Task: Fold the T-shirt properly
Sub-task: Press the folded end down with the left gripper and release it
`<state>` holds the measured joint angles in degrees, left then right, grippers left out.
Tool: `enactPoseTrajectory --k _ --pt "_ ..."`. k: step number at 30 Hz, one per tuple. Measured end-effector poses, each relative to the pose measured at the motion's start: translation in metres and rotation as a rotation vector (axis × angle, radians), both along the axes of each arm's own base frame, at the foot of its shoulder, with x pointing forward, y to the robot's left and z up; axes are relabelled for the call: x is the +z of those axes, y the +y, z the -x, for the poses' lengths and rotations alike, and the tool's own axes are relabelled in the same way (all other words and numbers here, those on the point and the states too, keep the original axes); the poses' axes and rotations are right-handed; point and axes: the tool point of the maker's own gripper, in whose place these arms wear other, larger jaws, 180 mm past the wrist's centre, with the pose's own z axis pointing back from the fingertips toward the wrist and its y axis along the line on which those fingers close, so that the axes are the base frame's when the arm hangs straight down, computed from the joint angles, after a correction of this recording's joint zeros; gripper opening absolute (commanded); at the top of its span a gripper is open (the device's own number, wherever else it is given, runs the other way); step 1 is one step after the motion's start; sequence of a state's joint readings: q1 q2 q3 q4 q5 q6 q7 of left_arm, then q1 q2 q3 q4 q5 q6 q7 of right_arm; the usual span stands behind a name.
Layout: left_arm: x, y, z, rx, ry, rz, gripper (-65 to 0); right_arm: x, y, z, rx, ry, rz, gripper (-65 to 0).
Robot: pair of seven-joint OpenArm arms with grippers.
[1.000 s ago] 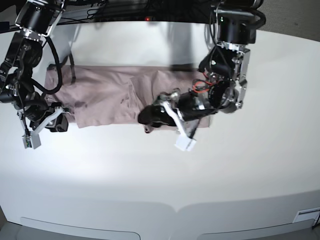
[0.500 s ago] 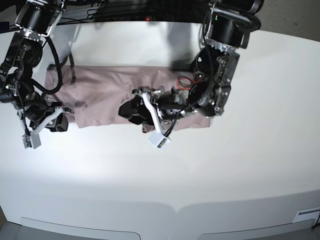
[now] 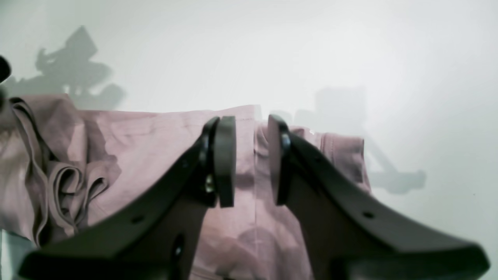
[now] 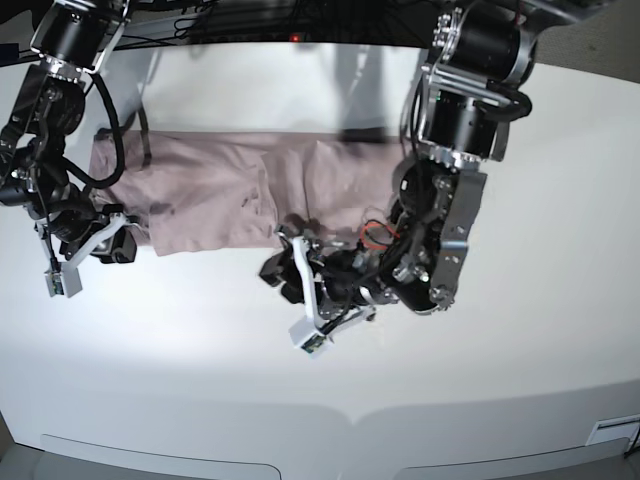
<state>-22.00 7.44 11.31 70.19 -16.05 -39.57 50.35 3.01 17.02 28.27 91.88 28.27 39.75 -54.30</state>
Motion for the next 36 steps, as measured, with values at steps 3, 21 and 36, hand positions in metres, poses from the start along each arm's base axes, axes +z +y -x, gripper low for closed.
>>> enactPoseTrajectory --k 3,21,36 --pt "-0.006 0.017 -0.007 0.035 -0.049 -0.014 -42.1 0.0 0.0 0.0 0.0 0.0 -0.001 -49.8" --pt "-0.027 0.033 0.014 0.047 0.041 0.018 -43.6 -0.001 0.0 0.0 0.0 0.004 0.0 -49.8" --pt "-0.034 0.03 0.02 0.095 -0.02 0.066 -43.6 -0.002 0.0 0.002 0.002 0.014 0.001 -49.8"
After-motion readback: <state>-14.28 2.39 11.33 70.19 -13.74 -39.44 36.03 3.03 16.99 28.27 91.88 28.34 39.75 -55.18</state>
